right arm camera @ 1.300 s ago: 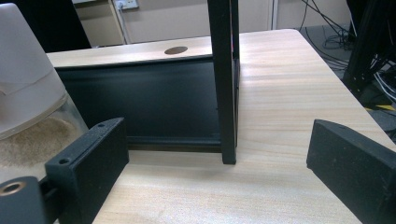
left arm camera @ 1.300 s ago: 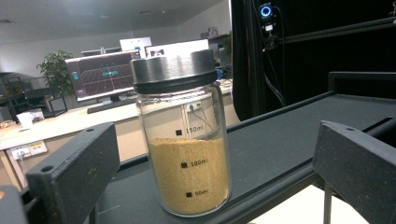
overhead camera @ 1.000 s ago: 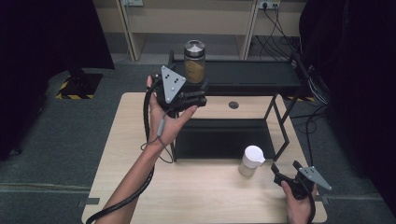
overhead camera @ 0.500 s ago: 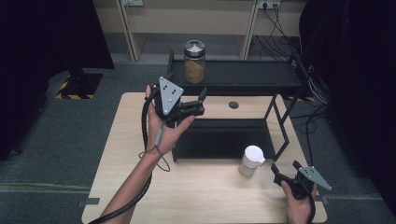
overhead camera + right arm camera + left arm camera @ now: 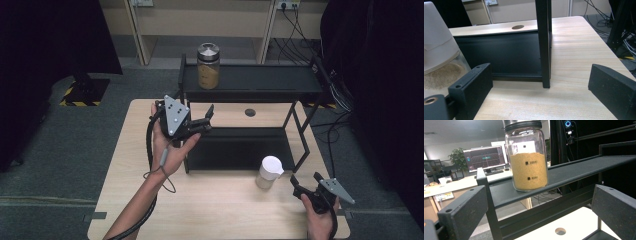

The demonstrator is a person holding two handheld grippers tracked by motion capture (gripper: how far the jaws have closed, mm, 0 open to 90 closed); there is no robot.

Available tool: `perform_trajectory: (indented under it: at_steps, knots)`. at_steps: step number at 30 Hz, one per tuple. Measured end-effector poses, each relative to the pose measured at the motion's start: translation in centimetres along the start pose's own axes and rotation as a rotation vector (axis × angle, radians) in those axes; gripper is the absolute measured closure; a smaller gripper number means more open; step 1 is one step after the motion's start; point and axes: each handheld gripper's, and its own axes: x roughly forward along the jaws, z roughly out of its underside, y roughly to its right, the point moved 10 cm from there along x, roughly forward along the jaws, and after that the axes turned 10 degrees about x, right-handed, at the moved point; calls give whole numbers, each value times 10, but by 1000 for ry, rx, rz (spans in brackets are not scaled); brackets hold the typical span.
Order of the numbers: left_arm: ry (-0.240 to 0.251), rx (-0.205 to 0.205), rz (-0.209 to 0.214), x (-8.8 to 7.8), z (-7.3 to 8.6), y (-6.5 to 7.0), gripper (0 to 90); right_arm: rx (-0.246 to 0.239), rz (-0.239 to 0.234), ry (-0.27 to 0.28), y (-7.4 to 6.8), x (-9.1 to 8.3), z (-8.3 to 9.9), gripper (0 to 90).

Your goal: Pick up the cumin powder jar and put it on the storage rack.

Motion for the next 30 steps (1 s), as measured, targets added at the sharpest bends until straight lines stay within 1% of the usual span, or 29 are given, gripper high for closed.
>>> perform_trajectory:
  at_steps: [6,17,30]
  knots:
    - [-4,3,5,-4,5,3,0,4,-1,0,0,0,0,57]
    - [-29,-19,16,-6,25,10,0,-2,-3,1,0,0,0,57]
    - [-50,-11,21,-12,43,17,0,-2,-4,0,0,0,0,57]
